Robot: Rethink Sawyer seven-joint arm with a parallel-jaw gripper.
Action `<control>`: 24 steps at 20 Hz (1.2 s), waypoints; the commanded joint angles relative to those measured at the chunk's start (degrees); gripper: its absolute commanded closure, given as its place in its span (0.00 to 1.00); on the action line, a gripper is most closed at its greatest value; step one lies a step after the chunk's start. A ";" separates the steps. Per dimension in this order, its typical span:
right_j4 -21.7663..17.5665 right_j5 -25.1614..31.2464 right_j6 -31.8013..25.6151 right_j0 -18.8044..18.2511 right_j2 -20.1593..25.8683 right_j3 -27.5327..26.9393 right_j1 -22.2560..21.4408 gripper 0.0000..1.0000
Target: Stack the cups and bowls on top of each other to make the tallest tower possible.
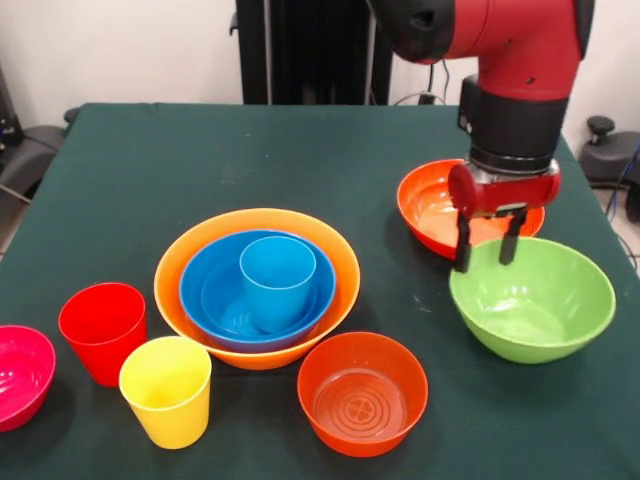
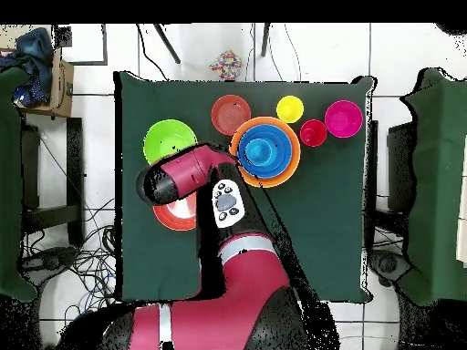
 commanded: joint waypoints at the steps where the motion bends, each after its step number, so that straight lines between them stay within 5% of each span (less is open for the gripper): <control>1: -5.42 -3.88 1.78 0.81 -2.87 0.13 4.21 0.00; 13: -4.92 -5.43 0.71 1.86 -5.67 -1.74 7.41 0.00; 24: -0.51 -1.50 -3.05 -2.16 -0.74 1.77 1.87 0.00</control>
